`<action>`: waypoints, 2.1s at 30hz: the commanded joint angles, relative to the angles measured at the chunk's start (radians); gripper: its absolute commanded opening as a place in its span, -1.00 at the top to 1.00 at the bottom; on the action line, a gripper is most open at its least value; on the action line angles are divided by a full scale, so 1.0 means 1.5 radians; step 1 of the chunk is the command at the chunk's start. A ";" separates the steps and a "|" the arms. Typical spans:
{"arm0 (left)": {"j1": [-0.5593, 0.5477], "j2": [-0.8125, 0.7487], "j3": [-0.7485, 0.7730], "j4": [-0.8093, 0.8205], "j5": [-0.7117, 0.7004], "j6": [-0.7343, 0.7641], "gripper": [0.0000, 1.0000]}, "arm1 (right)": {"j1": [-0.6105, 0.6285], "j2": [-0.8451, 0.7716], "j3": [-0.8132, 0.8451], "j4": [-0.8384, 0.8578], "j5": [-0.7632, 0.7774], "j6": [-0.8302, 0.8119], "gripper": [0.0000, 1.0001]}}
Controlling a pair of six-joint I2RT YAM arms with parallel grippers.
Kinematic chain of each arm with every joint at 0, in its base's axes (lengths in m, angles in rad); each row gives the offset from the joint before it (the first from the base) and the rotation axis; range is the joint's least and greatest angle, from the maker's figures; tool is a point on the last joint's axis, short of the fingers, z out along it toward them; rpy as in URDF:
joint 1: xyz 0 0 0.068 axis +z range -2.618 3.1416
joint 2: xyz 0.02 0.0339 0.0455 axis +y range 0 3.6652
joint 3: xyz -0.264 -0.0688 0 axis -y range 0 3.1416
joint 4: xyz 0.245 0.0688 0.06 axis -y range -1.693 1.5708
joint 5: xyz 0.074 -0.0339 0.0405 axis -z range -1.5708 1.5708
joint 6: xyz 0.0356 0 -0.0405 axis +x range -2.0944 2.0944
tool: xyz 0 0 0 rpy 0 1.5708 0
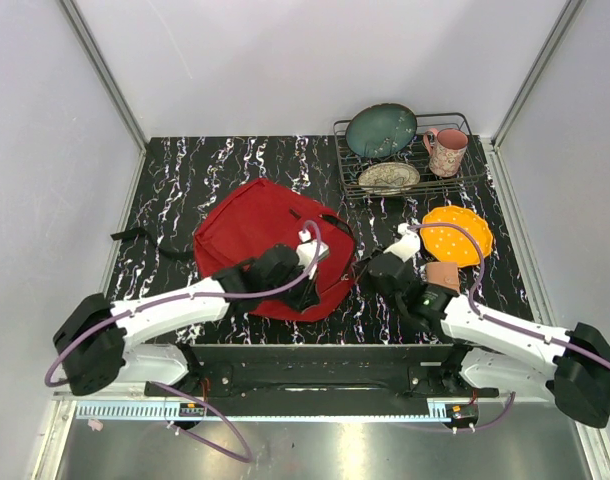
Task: Pack the student bag
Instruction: Zip the student bag at the center of the board.
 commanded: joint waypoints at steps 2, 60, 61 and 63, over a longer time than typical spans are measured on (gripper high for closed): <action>-0.003 -0.106 -0.104 -0.051 -0.062 -0.089 1.00 | -0.045 0.033 0.059 0.043 0.045 -0.042 1.00; -0.013 0.060 0.064 -0.008 0.015 -0.038 1.00 | -0.105 0.003 0.029 0.084 -0.118 -0.036 1.00; -0.012 0.048 0.053 -0.007 0.013 -0.041 1.00 | -0.105 0.006 0.030 0.086 -0.119 -0.035 1.00; -0.014 0.032 0.017 -0.008 0.009 -0.050 1.00 | -0.106 0.018 0.033 0.095 -0.123 -0.035 1.00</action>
